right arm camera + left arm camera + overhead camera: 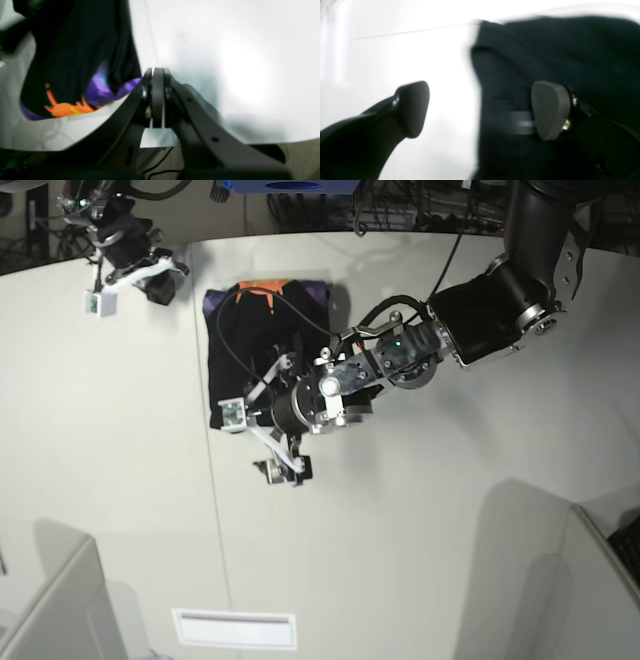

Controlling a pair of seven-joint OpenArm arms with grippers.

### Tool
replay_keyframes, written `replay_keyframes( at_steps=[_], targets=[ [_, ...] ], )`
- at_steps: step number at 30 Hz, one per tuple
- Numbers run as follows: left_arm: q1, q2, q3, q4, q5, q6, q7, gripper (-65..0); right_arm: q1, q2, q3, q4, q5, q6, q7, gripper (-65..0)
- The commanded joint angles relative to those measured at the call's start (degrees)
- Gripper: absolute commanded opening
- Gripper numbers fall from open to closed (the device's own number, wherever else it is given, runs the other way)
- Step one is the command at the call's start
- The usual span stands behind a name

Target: Fold the T-shirt properly

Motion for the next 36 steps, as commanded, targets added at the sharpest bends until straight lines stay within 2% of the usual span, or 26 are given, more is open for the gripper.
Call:
replay_keyframes(
  at_steps=[1, 3, 5, 6, 8, 9, 10, 13, 15, 20, 27, 31, 36],
  targets=[
    [-0.3, 0.5, -3.0, 3.2, 0.0, 0.4, -1.4, -4.6, -0.3, 0.3, 1.2, 1.3, 1.2, 0.3, 1.1, -65.0],
    [3.3, -0.7, -9.3, 7.9, -0.1, 0.4, -1.3, -9.9, -0.3, 0.2, 3.2, 1.4, 1.3, 0.4, 1.1, -65.0],
    [7.9, -2.6, -15.4, 13.1, -0.1, 0.4, -1.3, -20.7, -0.3, 0.2, 5.6, 1.4, 1.3, 0.5, 1.1, -65.0],
    [10.2, -3.6, -18.1, 16.0, -0.1, 0.4, -1.3, -28.6, -0.4, 0.2, 7.2, 1.4, 1.3, 0.5, 1.1, -65.0],
    [15.0, -5.6, -22.8, 20.9, -0.1, 0.4, -1.3, -48.5, -0.4, 0.3, 10.3, 1.4, 1.2, 0.7, 1.1, -65.0],
    [17.4, -6.5, -25.0, 23.1, -0.1, 0.4, -1.3, -59.9, -0.6, 0.3, 11.9, 1.4, 1.2, 1.9, 1.1, -65.0],
    [19.7, -7.7, -27.1, 25.2, -0.1, 0.4, -1.3, -65.0, -0.9, 0.3, 13.8, 1.4, 1.2, 3.5, 1.1, -65.0],
    [26.2, -9.9, -32.8, 27.7, -0.1, 0.4, -1.4, -65.0, -1.3, 0.3, 19.2, 2.2, 1.0, 7.1, 0.6, -65.0],
    [31.2, -11.6, -36.0, 27.7, -0.1, 0.4, -1.4, -65.0, -3.1, 0.2, 22.5, 2.3, 1.0, 8.4, 0.6, -65.0],
    [44.3, -14.5, -40.6, 27.9, -0.1, 0.4, -1.8, -65.0, -8.9, 0.4, 24.3, 2.8, 1.0, 8.5, 0.6, -65.0],
    [57.5, -18.1, -42.5, 29.2, -0.1, 0.4, -1.8, -65.0, -16.3, 0.2, 23.4, 2.8, 1.0, 8.5, 0.4, -65.0],
    [64.6, -20.0, -42.5, 29.8, -0.1, 0.4, -1.9, -65.0, -18.9, 0.2, 23.4, 2.8, 0.9, 8.5, -5.7, -65.0],
    [73.0, -20.5, -42.6, 29.9, 0.0, 0.5, -1.9, -65.0, -20.6, 0.2, 23.4, 2.6, 0.8, 8.5, -17.2, -65.0]
  ],
)
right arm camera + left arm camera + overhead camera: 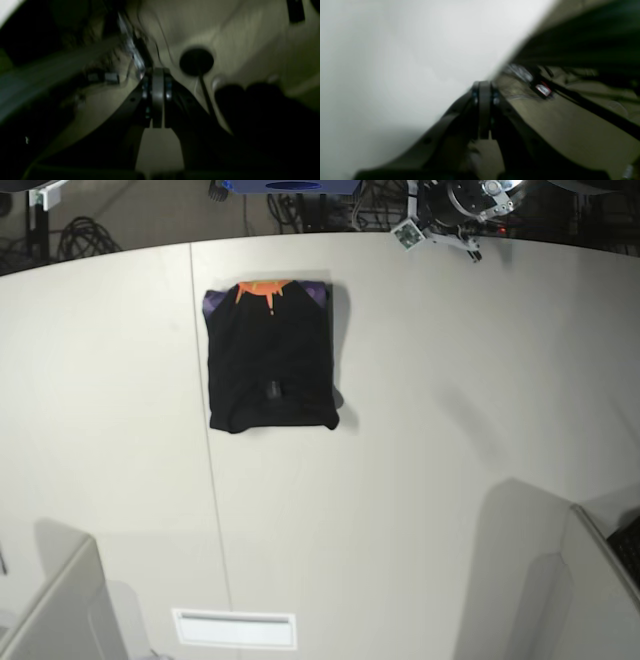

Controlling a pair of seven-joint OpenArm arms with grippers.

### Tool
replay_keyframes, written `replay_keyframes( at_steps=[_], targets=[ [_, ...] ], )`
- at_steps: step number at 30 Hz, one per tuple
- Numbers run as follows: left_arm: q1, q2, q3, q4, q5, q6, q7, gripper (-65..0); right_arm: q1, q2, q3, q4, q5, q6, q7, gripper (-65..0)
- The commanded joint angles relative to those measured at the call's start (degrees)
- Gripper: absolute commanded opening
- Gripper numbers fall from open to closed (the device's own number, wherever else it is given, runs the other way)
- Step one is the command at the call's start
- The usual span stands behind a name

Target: Fold the T-shirt properly

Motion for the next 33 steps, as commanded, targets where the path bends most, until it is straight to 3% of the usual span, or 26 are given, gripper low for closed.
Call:
replay_keyframes(
  at_steps=[1, 5, 9, 11, 15, 19, 24, 28, 33],
  targets=[
    [2.5, -0.4, -0.1, 1.1, -0.1, 0.1, -0.8, -65.0, -1.4, 0.4, 0.5, 0.6, 0.4, 0.1, -1.5, -65.0],
    [9.0, -1.7, 0.5, 1.1, 0.1, 0.4, -0.8, -65.0, -2.1, 0.8, 0.2, 0.7, 0.4, 0.1, -8.0, -65.0],
    [12.6, -3.2, 0.1, 0.8, 0.1, 0.5, -0.8, -65.0, -3.0, 2.9, -7.3, 0.0, -0.5, 0.1, -11.1, -65.0],
    [13.8, -3.9, 0.3, 0.5, 0.1, 0.5, -0.8, -65.0, -2.6, 3.2, -14.0, -2.2, -4.1, 0.1, -11.0, -65.0],
    [13.8, -3.9, 0.7, -2.8, -0.1, 0.5, -0.8, -65.0, 1.7, 2.6, -27.6, -10.9, -17.6, 0.1, -6.6, -65.0],
    [9.9, -1.4, 0.7, -11.6, 0.0, 0.5, -0.8, -65.0, 5.9, 0.7, -36.5, -23.7, -27.7, 0.1, 2.4, -65.0],
    [0.9, 4.8, 1.2, -35.6, 0.1, 0.5, -1.5, -65.0, 15.0, 0.6, -42.4, -49.5, -36.3, -0.1, 16.8, -65.0],
    [-5.9, 8.2, 4.8, -55.6, 0.1, 0.5, -13.8, -65.0, 24.7, 2.0, -42.9, -75.9, -36.8, -0.1, 31.3, -65.0],
    [-16.3, 15.3, 8.1, -88.5, 0.0, 0.5, -38.0, -65.0, 35.1, 3.9, -43.0, -101.6, -36.9, -0.2, 57.4, -65.0]
  ],
)
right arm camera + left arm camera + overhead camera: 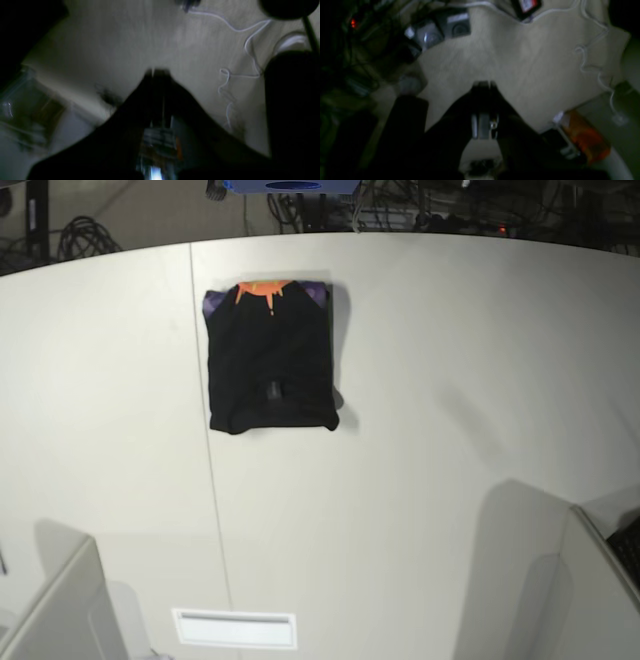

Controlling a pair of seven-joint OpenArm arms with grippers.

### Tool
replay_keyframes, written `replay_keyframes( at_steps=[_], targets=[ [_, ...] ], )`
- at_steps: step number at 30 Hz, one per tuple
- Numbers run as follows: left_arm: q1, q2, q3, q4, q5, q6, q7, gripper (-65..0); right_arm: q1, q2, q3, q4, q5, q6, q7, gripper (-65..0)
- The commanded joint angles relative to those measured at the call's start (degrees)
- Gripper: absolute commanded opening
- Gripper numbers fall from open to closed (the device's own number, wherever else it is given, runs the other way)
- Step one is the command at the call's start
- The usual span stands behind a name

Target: Fold the T-shirt properly

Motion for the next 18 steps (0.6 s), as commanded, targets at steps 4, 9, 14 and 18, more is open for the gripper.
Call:
replay_keyframes(
  at_steps=[4, 9, 14, 18],
  targets=[
    [-7.6, 6.3, 0.3, -25.5, 0.3, -0.6, -21.2, -65.0, 1.9, 0.0, -0.1, -4.8, -0.3, 0.5, 9.6, -65.0],
    [-9.9, 7.2, 0.3, -25.5, 0.3, -0.6, -24.2, -65.0, 2.4, -0.1, -0.1, -4.8, -0.3, -6.7, 12.4, -65.0],
    [-11.7, 7.1, 0.4, -21.3, 0.7, -0.6, -17.8, -65.0, 3.5, -0.1, -0.1, -4.8, -0.3, -13.0, 16.8, -65.0],
    [-12.7, 7.2, 0.3, -21.3, 6.9, -0.6, -17.5, -65.0, 3.7, -0.2, 0.0, -5.0, -0.3, -13.8, 16.7, -65.0]
  ],
)
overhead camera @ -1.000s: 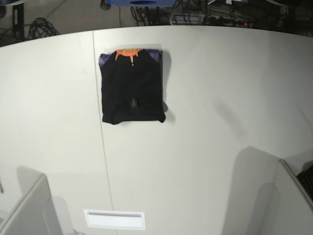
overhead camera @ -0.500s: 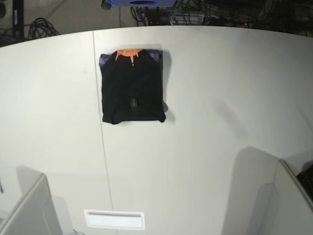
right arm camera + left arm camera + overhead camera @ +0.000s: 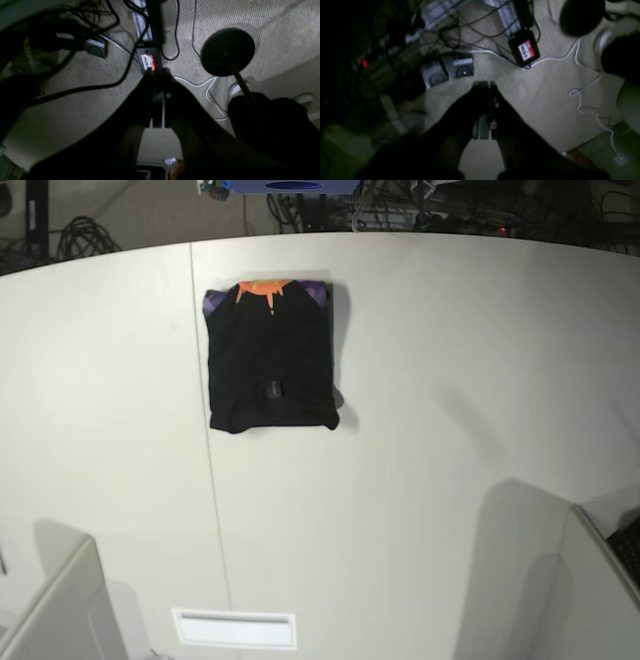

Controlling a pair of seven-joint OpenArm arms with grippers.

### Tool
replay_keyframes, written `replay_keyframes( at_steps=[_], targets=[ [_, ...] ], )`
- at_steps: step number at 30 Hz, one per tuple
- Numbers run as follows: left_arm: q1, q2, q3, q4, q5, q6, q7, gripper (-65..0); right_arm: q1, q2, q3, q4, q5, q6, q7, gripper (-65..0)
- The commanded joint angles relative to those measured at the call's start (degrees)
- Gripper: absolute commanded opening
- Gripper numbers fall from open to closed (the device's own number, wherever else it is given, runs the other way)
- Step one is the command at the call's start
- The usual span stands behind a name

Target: Fold the T-shirt properly

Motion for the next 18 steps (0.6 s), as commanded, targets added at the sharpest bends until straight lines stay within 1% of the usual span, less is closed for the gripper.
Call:
replay_keyframes(
  at_steps=[1, 3, 6, 10, 14, 15, 18],
  targets=[
    [0.9, -0.5, -0.1, -0.1, 1.5, -0.4, 0.1, -65.0, -1.1, 0.2, 0.1, -0.3, 0.1, -0.3, 0.0, -65.0],
    [1.7, -0.6, -0.4, -0.1, 3.2, -0.4, -0.2, -65.0, -1.1, 0.2, 0.3, -0.4, 0.1, -0.3, 0.0, -65.0],
    [1.7, -1.8, -0.5, 0.1, 3.1, -0.4, -0.3, -65.0, -1.3, 0.2, 0.3, -0.5, 0.1, -0.3, 0.0, -65.0],
    [1.0, -2.0, -0.6, 0.2, 3.1, 0.0, -0.3, -65.0, -1.8, 0.2, 0.3, -0.5, 0.1, -0.3, 0.0, -65.0],
    [0.2, -2.0, -0.6, 0.3, 3.3, 5.5, -0.3, -65.0, -1.8, 0.2, 0.3, -0.5, 0.1, -0.3, 0.0, -65.0],
    [0.0, -2.0, -0.6, 0.3, 3.2, 6.4, -0.3, -65.0, -1.8, 0.2, 0.3, -0.5, 0.1, -0.3, 0.0, -65.0],
    [-0.3, -2.0, -0.6, 0.4, 3.1, 6.6, -0.4, -65.0, -1.8, -0.2, 0.1, -0.2, 0.1, -0.3, 0.0, -65.0]
  ],
)
